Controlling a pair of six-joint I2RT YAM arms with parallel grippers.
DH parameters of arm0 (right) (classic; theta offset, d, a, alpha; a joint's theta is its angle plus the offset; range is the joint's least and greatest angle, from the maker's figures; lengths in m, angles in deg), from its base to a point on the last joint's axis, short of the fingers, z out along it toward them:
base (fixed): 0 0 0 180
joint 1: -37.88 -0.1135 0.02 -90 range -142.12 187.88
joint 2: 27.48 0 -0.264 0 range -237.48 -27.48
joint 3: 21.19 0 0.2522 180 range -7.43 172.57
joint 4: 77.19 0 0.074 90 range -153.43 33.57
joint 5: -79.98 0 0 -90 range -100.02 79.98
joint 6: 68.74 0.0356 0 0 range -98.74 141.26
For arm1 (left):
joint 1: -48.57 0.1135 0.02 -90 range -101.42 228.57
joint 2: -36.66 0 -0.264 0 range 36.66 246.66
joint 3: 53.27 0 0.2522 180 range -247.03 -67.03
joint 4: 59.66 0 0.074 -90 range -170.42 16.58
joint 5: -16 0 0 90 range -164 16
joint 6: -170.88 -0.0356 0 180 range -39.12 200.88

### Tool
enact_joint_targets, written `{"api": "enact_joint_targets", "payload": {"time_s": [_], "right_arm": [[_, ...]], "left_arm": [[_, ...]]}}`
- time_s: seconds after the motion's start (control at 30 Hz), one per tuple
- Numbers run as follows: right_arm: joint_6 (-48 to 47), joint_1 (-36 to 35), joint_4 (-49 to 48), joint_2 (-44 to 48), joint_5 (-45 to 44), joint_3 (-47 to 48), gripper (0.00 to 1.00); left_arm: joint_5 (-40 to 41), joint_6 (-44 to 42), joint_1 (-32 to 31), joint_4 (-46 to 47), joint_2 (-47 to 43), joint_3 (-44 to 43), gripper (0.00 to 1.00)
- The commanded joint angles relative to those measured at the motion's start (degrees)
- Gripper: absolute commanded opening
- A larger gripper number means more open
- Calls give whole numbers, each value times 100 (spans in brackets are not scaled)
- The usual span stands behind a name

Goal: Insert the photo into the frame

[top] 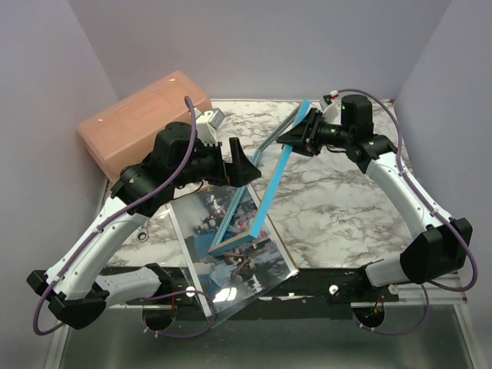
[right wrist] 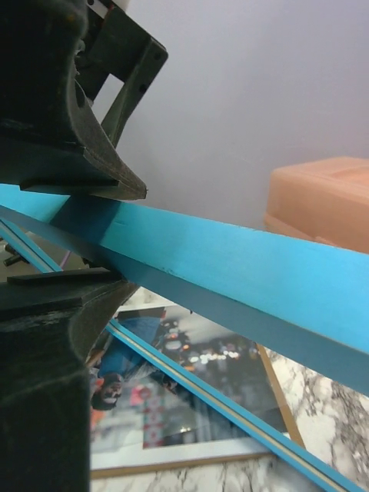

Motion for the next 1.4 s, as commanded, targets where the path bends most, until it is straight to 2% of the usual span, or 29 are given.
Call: {"api": "enact_joint_targets", "payload": {"time_s": [0.0, 0.2, 0.37, 0.43, 0.8, 0.93, 1.17, 1.3, 1.37], "right_arm": [[-1445, 440, 800, -311, -224, 499, 19], [-1973, 901, 1240, -661, 16, 680, 25], [-2098, 1001, 1319, -699, 32, 473, 48], [-2129, 1013, 1335, -656, -30, 394, 51], [-2532, 1066, 1649, -735, -757, 300, 50], [-2654, 1106, 1728, -826, -969, 283, 50], [-2699, 1127, 1697, -883, -948, 96, 51], [-2727, 1137, 1676, -890, -932, 56, 51], [-2727, 1141, 1666, -899, -905, 47, 51]], "left_arm": [[798, -159, 15, -379, -97, 104, 99], [1375, -190, 97, -731, 103, 398, 98], [1456, -256, 374, -712, 360, 971, 96], [1452, -313, 485, -603, 457, 1238, 94], [1305, -357, 953, 212, 1336, 2443, 84], [1469, -265, 992, 225, 1810, 2558, 81], [928, -258, 1001, 786, 2494, 2746, 75], [911, -272, 1057, 887, 2417, 2796, 66], [806, -299, 1097, 903, 2469, 2801, 65]]}}
